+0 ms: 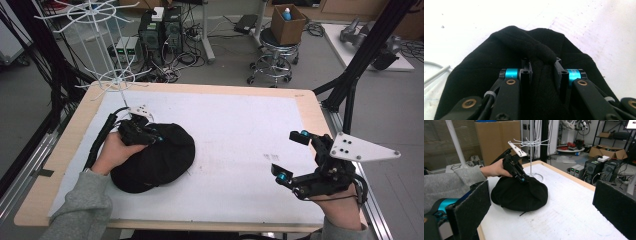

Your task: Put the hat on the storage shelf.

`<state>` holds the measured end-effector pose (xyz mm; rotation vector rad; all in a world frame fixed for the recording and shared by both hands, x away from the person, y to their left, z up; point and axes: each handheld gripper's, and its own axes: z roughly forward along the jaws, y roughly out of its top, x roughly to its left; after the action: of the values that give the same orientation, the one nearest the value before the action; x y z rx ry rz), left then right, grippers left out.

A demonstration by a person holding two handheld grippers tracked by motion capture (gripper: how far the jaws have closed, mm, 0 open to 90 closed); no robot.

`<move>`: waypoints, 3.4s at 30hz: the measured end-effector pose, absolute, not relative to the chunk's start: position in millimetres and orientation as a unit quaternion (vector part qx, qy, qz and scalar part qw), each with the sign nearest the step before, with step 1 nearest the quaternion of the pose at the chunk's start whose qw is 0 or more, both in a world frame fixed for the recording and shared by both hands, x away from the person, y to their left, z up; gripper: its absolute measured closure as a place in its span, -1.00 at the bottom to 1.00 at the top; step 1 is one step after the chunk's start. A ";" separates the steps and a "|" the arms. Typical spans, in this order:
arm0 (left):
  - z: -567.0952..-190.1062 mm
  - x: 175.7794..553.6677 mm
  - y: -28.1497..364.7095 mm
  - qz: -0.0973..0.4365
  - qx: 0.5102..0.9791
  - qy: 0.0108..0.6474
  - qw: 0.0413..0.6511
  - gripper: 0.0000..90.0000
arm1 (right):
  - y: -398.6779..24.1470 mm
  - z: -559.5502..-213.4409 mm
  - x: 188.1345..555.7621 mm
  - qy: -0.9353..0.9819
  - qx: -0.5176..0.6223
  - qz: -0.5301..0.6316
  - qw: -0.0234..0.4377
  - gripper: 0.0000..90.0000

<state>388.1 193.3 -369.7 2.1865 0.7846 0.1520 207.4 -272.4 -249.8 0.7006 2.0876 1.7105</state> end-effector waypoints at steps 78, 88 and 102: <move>-133.8 258.6 314.2 0.108 0.809 0.181 0.548 0.65 | -259.4 -261.3 235.0 0.747 0.253 0.600 0.135 -0.98; -100.2 255.7 356.1 0.138 0.788 0.203 0.564 0.65 | -256.1 -261.8 240.4 0.744 0.259 0.602 0.132 -0.98; -73.1 276.0 405.5 0.129 0.762 0.224 0.595 0.65 | -254.6 -260.9 244.7 0.739 0.249 0.611 0.137 -0.98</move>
<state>276.0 405.5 -73.1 1.7694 0.5195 0.2994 244.7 -254.6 -260.9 0.7190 2.1386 1.7674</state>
